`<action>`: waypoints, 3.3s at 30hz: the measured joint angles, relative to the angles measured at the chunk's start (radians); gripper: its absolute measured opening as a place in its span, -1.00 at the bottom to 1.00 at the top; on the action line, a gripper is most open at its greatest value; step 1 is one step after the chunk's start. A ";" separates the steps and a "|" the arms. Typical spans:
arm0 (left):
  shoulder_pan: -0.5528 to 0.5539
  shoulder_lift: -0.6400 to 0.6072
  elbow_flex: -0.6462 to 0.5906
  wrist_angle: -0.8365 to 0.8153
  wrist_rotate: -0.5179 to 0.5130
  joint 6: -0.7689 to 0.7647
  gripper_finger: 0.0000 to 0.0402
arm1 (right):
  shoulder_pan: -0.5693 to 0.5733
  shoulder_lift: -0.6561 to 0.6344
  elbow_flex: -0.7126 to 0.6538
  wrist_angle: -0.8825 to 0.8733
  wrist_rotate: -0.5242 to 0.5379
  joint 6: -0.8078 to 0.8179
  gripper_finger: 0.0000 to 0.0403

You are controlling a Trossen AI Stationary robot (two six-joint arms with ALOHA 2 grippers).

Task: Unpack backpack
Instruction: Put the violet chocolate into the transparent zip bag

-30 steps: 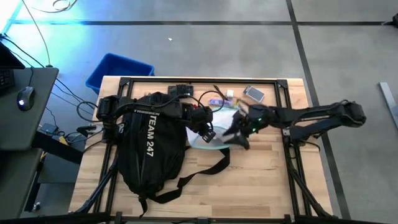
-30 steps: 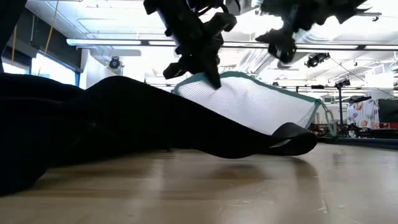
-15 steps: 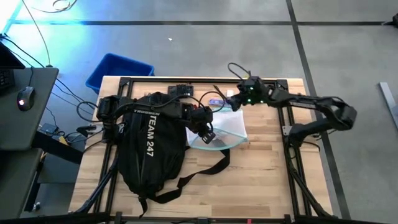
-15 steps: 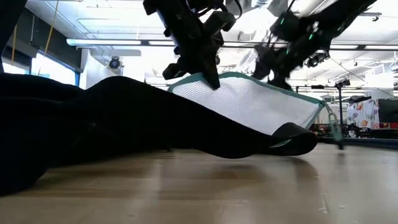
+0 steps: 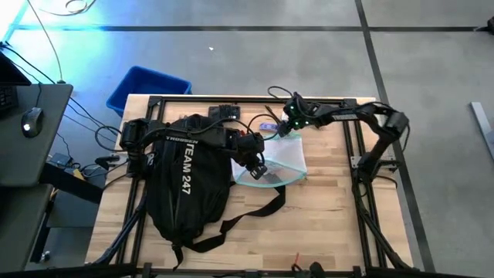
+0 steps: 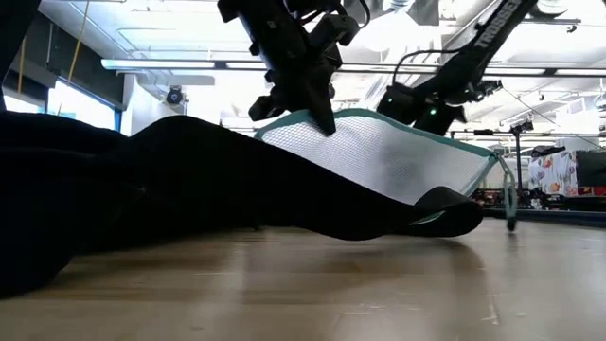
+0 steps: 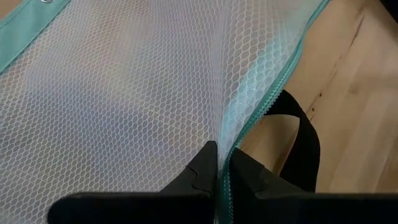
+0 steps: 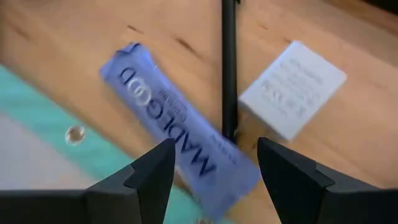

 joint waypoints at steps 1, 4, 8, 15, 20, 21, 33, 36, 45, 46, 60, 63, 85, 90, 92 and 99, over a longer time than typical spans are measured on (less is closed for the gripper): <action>0.000 0.000 0.000 0.000 0.000 0.000 -1.00 | 0.000 0.015 0.012 -0.003 0.001 -0.004 0.05; 0.000 0.000 0.000 0.000 0.000 0.000 -1.00 | 0.000 0.061 0.040 -0.014 -0.010 -0.027 0.05; 0.000 0.000 0.000 0.000 0.000 0.000 -1.00 | 0.000 0.090 0.060 -0.046 -0.019 -0.045 0.02; 0.000 0.000 0.000 0.001 -0.001 -0.007 -1.00 | 0.002 0.084 0.060 -0.112 -0.043 -0.078 -0.44; 0.000 0.000 0.000 0.001 -0.001 -0.007 -1.00 | 0.019 0.077 0.058 -0.164 -0.082 -0.092 -0.92; 0.000 0.000 0.000 0.000 -0.001 -0.007 -1.00 | 0.025 0.067 0.057 -0.174 -0.088 -0.097 -0.95; 0.000 0.000 0.000 0.002 -0.026 -0.008 -1.00 | 0.107 -0.309 0.050 -0.333 -0.091 -0.108 -1.00; 0.003 0.000 0.000 0.004 -0.028 -0.008 -1.00 | 0.142 -0.415 0.051 -0.378 -0.101 -0.107 -1.00; 0.018 0.000 0.000 0.007 -0.072 -0.018 -1.00 | 0.384 -0.645 0.052 -0.422 -0.322 -0.045 -1.00; 0.020 0.000 0.000 0.007 -0.072 -0.018 -1.00 | 0.422 -0.655 0.052 -0.423 -0.313 -0.024 -1.00; 0.002 0.000 0.000 0.006 -0.053 -0.008 -1.00 | 0.272 -0.479 0.053 -0.459 -0.128 -0.080 -0.74; -0.007 0.000 0.000 0.005 -0.053 -0.008 -1.00 | 0.168 -0.406 0.053 -0.461 -0.213 -0.198 -0.48; -0.016 0.000 0.000 0.006 -0.045 0.044 -1.00 | 0.107 0.007 0.055 -0.373 -0.046 -0.468 -0.17; -0.016 0.000 0.000 0.006 -0.038 0.045 -1.00 | 0.108 0.001 0.055 -0.373 -0.018 -0.452 -0.57; -0.016 0.000 0.000 0.006 -0.038 0.045 -1.00 | 0.112 -0.012 0.054 -0.382 -0.011 -0.432 -0.79; -0.016 0.000 0.000 0.006 -0.039 0.041 -1.00 | 0.162 -0.201 0.053 -0.486 0.003 -0.341 -0.97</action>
